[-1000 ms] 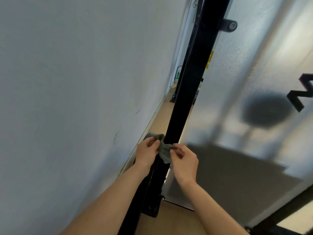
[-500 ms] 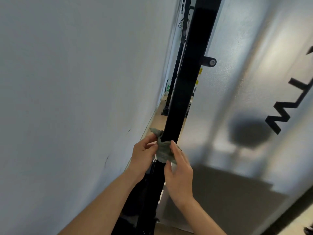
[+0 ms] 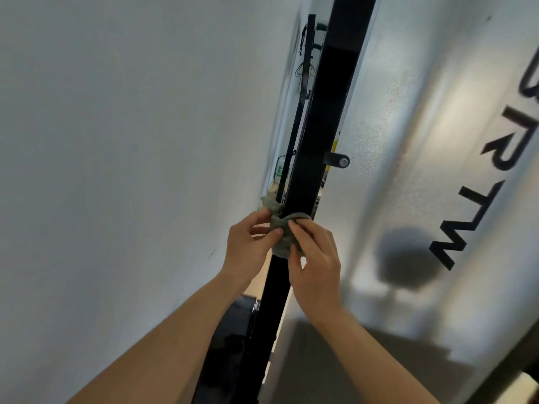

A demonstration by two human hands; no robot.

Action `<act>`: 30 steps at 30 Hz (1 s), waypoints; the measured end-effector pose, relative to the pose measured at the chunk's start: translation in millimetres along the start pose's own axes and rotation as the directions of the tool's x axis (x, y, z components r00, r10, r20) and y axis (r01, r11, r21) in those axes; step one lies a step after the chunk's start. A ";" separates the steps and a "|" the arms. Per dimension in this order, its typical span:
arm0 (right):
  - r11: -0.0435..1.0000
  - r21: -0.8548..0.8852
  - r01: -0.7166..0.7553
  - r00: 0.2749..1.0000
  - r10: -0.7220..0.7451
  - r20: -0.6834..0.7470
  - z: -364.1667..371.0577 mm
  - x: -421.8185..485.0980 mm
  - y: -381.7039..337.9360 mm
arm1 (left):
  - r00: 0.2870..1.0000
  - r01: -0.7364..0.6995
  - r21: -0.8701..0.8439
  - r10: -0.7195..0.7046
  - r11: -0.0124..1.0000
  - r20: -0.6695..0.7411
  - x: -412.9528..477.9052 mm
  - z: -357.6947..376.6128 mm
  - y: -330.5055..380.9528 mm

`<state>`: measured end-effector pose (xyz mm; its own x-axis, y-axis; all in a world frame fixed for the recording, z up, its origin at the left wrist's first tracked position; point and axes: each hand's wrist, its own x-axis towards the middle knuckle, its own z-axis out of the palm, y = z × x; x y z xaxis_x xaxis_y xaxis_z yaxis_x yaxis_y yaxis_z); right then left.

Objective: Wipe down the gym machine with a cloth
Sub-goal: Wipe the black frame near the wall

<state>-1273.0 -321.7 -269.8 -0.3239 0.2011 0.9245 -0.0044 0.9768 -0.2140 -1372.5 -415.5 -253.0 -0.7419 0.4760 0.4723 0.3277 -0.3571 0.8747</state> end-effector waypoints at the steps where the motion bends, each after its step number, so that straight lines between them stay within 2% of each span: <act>1: 0.999 -0.020 0.041 0.999 -0.042 -0.012 -3.0 10.8 -1.1 | 1.000 -0.016 -0.006 0.016 1.000 -0.004 5.0 1.2 8.6; 3: 0.994 -0.054 0.099 0.994 -0.101 -0.031 -9.3 32.5 -3.5 | 0.999 -0.043 -0.020 0.043 0.999 -0.013 16.0 4.0 27.5; 6: 0.991 -0.082 0.106 0.994 -0.109 -0.032 -20.4 65.6 -10.4 | 0.998 -0.054 -0.030 0.052 0.998 -0.046 33.1 10.8 59.4; 12: 0.992 -0.105 0.063 0.993 -0.052 0.109 -40.4 117.7 -33.4 | 0.995 0.051 -0.124 -0.060 0.991 -0.075 63.0 22.6 122.5; 18: 0.965 -0.201 0.168 0.977 -0.136 0.163 -69.3 194.3 -48.1 | 0.985 0.162 -0.166 -0.169 0.973 -0.029 92.7 25.7 185.4; 23: 0.955 -0.228 0.189 0.974 -0.154 0.164 -99.5 251.0 -45.5 | 0.977 0.205 -0.122 -0.211 0.971 -0.036 115.4 30.9 234.5; 30: 0.966 -0.232 0.110 0.990 -0.085 0.113 -116.4 316.5 -64.6 | 0.967 0.251 -0.060 -0.254 0.966 -0.036 151.2 38.2 302.3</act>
<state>-1265.1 -312.6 73.3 -0.4276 0.1074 0.8976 0.1798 0.9832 -0.0320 -1363.3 -420.8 87.0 -0.8212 0.5218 0.2308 0.0950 -0.2738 0.9571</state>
